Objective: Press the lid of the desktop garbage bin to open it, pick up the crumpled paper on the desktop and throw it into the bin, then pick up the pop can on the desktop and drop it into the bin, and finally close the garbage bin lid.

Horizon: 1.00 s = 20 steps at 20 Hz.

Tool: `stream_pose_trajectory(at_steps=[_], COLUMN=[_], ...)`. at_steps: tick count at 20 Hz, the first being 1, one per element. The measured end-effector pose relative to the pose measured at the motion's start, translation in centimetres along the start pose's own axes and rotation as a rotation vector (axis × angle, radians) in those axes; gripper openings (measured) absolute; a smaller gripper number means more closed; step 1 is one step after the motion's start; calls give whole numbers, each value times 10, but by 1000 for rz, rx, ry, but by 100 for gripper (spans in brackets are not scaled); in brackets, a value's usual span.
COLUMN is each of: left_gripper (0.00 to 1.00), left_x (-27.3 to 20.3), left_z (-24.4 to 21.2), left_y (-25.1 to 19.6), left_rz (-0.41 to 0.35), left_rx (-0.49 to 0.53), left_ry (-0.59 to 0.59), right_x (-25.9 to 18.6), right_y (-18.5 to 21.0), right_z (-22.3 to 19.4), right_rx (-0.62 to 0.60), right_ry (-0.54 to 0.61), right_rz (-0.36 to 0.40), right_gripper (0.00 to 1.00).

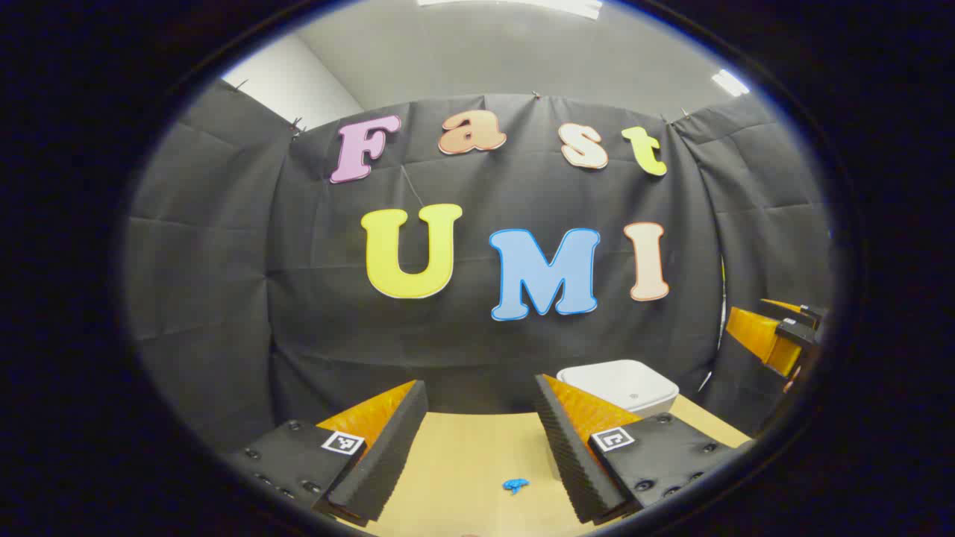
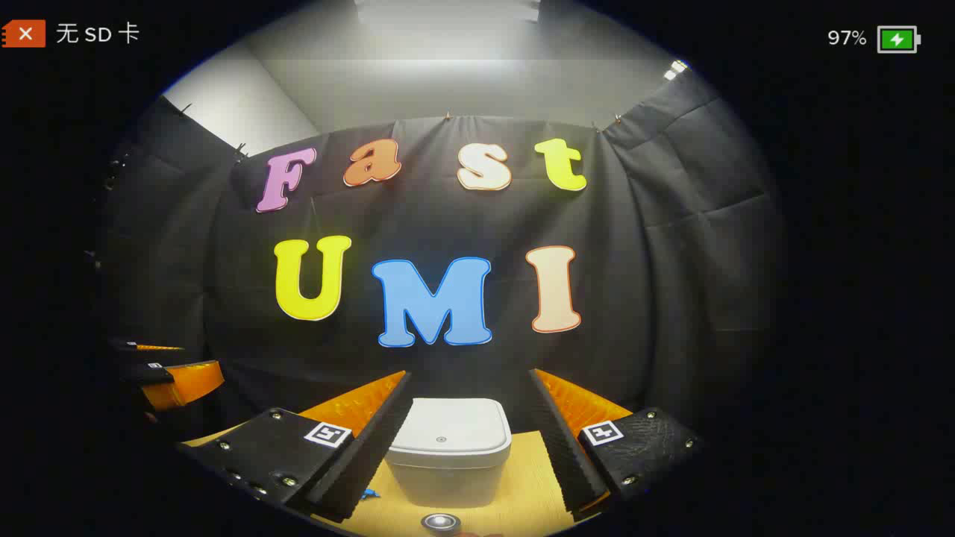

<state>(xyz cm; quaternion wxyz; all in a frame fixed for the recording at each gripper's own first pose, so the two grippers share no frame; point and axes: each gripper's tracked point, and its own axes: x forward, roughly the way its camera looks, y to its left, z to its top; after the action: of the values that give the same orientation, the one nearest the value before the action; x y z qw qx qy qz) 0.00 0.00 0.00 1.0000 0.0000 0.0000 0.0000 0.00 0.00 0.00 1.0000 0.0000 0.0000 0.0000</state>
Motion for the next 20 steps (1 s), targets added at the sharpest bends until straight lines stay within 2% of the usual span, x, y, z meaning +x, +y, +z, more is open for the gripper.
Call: stream_pose_trajectory(at_steps=[20], left_gripper=[94], left_x=[11], left_z=[2], left_y=[-19], left_rz=[-14], left_rx=[-13], left_ry=[4], right_x=[20], right_y=[11], right_z=[-10], right_rx=[6], right_ry=[52], right_rz=[43], right_gripper=[97])
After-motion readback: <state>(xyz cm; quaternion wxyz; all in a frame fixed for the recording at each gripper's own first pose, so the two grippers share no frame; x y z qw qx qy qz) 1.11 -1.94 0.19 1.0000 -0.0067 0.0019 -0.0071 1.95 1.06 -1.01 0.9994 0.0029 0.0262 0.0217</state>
